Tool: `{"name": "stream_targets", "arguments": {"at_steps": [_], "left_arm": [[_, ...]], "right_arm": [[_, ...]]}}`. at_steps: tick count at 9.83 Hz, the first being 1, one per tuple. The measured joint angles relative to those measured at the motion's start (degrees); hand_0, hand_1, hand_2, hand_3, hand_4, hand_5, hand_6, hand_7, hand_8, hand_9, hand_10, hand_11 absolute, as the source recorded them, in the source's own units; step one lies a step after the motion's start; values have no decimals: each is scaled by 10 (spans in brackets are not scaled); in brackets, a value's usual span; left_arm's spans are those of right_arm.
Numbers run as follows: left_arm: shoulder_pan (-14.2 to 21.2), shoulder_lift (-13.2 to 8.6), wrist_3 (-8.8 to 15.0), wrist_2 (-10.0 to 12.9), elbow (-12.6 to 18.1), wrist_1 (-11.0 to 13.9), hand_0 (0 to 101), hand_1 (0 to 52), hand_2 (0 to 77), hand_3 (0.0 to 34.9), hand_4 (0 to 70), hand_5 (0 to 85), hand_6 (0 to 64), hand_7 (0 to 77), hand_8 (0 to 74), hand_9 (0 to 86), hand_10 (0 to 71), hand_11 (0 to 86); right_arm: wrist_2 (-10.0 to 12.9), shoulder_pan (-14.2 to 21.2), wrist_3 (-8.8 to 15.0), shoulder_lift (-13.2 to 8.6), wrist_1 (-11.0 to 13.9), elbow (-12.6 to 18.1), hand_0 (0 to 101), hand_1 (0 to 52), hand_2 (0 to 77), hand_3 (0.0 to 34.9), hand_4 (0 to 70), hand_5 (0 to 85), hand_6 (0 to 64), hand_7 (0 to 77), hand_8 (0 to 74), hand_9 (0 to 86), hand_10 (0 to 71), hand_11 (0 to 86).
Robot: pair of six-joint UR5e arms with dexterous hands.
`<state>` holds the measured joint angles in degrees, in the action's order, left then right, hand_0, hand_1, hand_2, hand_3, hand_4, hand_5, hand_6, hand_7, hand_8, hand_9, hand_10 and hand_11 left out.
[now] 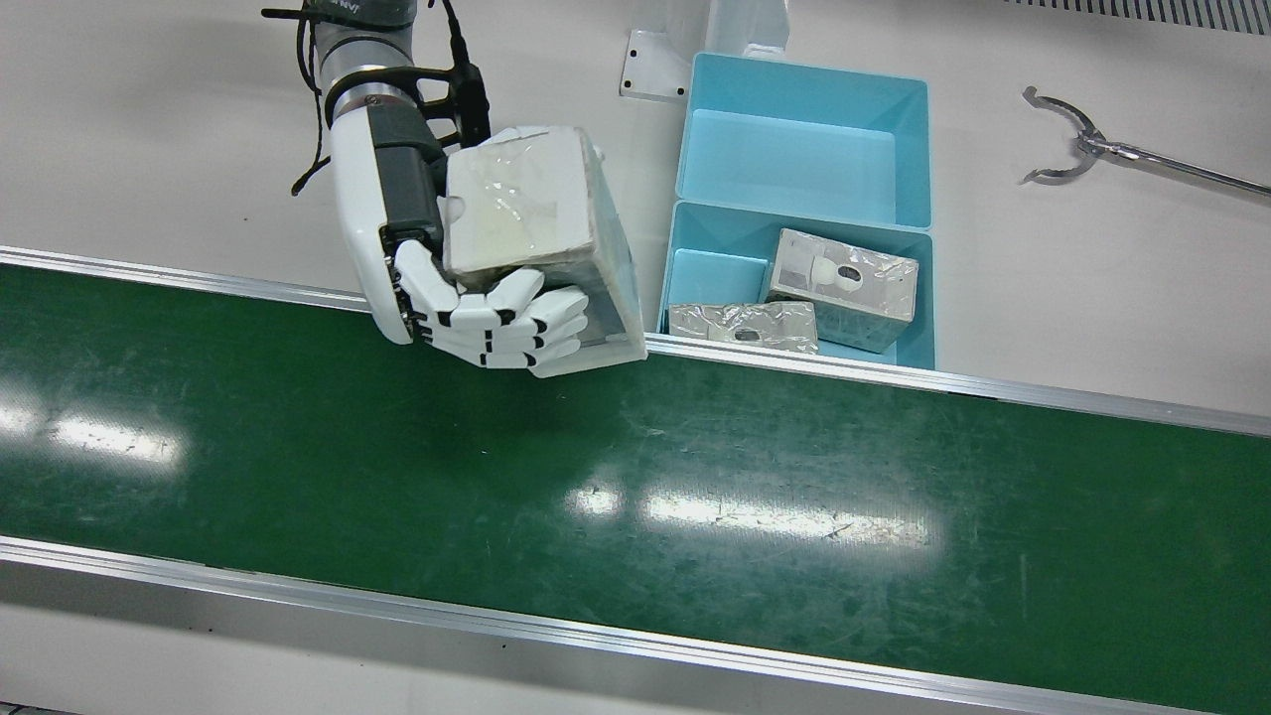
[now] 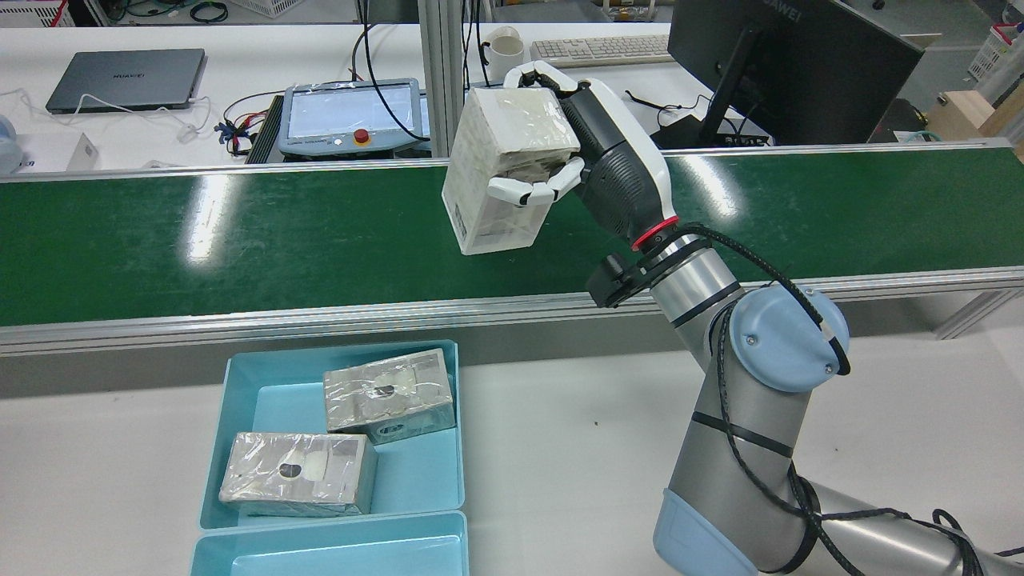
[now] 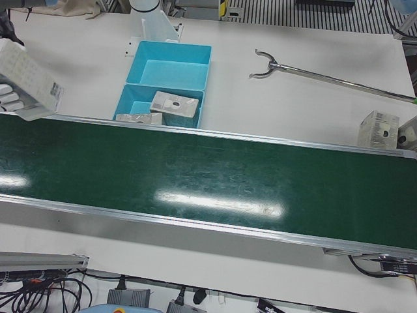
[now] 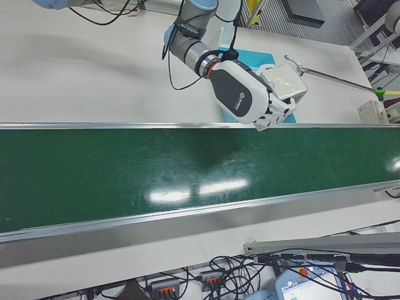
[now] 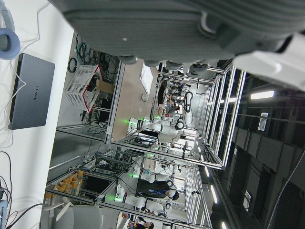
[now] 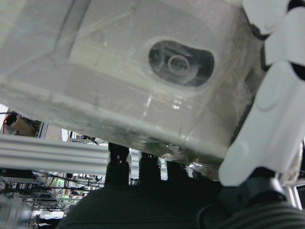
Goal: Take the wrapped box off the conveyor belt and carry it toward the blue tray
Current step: 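Carry the white box with the right hand over the blue tray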
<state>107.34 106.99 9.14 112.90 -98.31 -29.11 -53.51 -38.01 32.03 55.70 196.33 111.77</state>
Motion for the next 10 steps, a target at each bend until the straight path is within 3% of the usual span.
{"name": "stream_targets", "arguments": {"at_steps": [2, 5, 6, 8, 10], "left_arm": [[0, 0, 0, 0, 0, 0, 0, 0, 5, 0, 0, 11, 0, 5, 5, 5, 5, 5], [0, 0, 0, 0, 0, 0, 0, 0, 5, 0, 0, 5, 0, 0, 5, 0, 5, 5], [0, 0, 0, 0, 0, 0, 0, 0, 5, 0, 0, 5, 0, 0, 5, 0, 5, 5], [0, 0, 0, 0, 0, 0, 0, 0, 5, 0, 0, 11, 0, 0, 5, 5, 5, 5], [0, 0, 0, 0, 0, 0, 0, 0, 5, 0, 0, 11, 0, 5, 5, 5, 5, 5]], "right_arm": [[4, 45, 23, -2, -22, 16, 471, 11, 382, 6, 136, 627, 398, 316, 567, 300, 496, 311], [19, 99, 37, -4, -76, 4, 467, 5, 382, 6, 131, 644, 425, 316, 605, 289, 535, 305], [31, 116, 41, -5, -99, -6, 464, 33, 256, 6, 131, 649, 436, 316, 605, 289, 535, 305], [43, 139, 48, -5, -144, -28, 462, 49, 229, 5, 125, 654, 442, 316, 605, 289, 535, 305], [46, 152, 62, -5, -169, -37, 462, 49, 229, 5, 120, 660, 447, 316, 627, 284, 551, 305]]}}
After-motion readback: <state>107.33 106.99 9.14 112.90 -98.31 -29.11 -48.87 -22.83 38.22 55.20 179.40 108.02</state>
